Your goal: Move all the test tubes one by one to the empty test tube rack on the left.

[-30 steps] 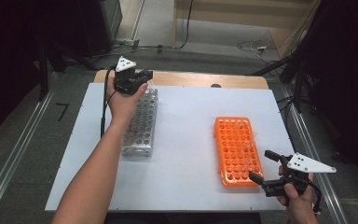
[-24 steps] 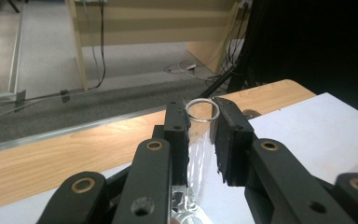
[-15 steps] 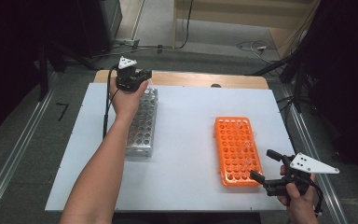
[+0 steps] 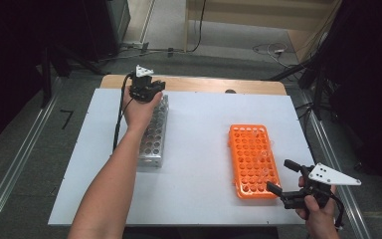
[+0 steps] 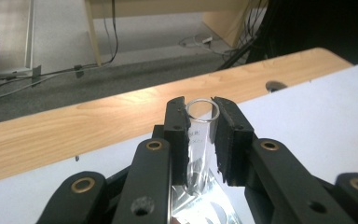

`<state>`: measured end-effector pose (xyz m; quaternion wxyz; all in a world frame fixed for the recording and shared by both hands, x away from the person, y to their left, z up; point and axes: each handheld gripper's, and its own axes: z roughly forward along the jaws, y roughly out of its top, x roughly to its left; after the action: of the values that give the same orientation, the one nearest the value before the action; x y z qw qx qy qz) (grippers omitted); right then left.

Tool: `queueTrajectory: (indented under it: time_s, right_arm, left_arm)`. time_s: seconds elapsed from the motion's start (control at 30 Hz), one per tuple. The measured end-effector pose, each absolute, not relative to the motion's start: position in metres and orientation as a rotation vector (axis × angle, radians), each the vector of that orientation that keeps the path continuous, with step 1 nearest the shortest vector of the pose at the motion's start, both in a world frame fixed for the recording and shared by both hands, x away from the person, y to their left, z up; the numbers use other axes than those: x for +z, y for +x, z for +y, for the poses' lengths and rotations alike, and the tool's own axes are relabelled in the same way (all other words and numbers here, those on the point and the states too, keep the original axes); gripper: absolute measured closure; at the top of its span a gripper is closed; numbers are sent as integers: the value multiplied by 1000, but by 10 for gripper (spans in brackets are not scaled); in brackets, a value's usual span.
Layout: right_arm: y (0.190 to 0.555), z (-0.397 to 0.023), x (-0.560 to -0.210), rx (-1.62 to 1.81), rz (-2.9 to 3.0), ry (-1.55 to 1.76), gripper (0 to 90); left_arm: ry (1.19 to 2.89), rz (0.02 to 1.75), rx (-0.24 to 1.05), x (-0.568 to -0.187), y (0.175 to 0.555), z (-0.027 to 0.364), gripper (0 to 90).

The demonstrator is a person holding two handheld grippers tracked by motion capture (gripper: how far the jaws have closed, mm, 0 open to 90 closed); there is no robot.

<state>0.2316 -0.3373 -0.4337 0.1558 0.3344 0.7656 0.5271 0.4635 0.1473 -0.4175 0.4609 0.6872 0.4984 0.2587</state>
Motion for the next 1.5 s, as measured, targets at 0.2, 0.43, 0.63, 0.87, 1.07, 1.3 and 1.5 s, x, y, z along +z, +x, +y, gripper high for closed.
queueTrajectory:
  time_s: [0.2, 0.43, 0.63, 0.87, 1.07, 1.3, 1.5]
  right_arm:
    - [232, -338, -434, 1510, 2196, 955, 0]
    - [233, -338, -435, 1494, 2203, 976, 0]
    - [234, -339, -436, 1493, 2201, 983, 0]
    - [235, -341, -436, 1497, 2202, 990, 0]
    - [239, -341, -439, 1488, 2222, 998, 0]
    - [241, -338, -442, 1474, 2242, 995, 0]
    - [241, -334, -443, 1467, 2253, 991, 0]
  left_arm:
    - [1709, 1258, 607, -423, 466, 148, 762]
    - [1754, 1292, 563, -430, 469, 146, 760]
    - [1754, 1313, 506, -429, 469, 148, 733]
    - [1702, 1273, 511, -421, 458, 148, 530]
    - [1648, 1203, 503, -409, 435, 147, 357]
    - [1620, 1144, 520, -404, 398, 148, 236]
    - [1627, 1102, 496, -401, 368, 149, 96]
